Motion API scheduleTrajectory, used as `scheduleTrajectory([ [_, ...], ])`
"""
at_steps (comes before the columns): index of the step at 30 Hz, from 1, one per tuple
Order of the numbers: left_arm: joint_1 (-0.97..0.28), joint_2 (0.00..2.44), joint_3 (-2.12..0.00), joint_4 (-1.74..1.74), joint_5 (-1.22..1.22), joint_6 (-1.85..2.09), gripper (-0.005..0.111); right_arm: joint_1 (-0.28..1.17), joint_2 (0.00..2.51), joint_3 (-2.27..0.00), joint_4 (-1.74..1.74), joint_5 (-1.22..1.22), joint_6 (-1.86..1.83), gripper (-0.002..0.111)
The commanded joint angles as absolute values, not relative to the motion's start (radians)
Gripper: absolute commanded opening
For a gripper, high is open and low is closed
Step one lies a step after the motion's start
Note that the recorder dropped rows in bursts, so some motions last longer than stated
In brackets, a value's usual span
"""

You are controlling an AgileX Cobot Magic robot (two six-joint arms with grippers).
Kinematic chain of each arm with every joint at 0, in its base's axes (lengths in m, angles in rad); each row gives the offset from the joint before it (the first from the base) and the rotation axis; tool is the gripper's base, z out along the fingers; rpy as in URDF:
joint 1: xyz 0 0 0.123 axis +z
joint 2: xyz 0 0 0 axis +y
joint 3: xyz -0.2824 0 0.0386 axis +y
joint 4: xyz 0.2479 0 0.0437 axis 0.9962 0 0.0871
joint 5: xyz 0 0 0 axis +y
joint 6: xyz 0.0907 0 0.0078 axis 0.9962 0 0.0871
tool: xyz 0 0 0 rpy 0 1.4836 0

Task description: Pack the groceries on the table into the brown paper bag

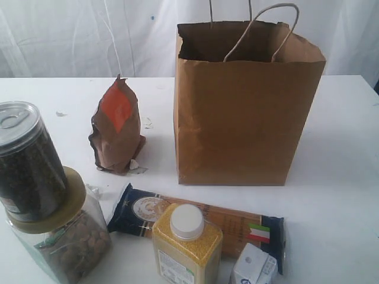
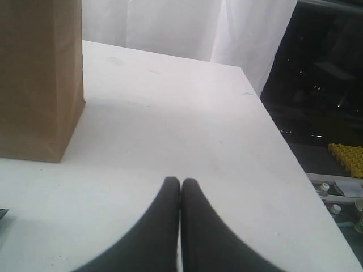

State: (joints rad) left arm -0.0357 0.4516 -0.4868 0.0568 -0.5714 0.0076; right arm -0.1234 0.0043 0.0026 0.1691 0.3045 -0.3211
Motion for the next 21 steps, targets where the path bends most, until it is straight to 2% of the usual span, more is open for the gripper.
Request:
scheduleTrajectory([
  [1, -0.042, 0.662, -0.504, 0.062, -0.514, -0.029, 0.0, -0.128, 0.0, 0.0, 0.167, 0.29, -0.316, 0.0],
  [7, -0.042, 0.783, -0.501, 0.092, -0.243, -0.292, 0.0, -0.128, 0.0, 0.0, 0.167, 0.29, -0.316, 0.0],
  [13, -0.042, 0.79, -0.531, 0.085, -0.103, -0.325, 0.0, -0.128, 0.0, 0.0, 0.167, 0.29, -0.316, 0.0],
  [17, -0.042, 0.81, -0.699, 0.092, 0.179, -0.243, 0.0, -0.128, 0.0, 0.0, 0.167, 0.29, -0.316, 0.0],
  [21, -0.042, 0.855, -0.987, 0.05, 0.456, -0.062, 0.0, -0.128, 0.0, 0.0, 0.167, 0.29, -0.316, 0.0],
])
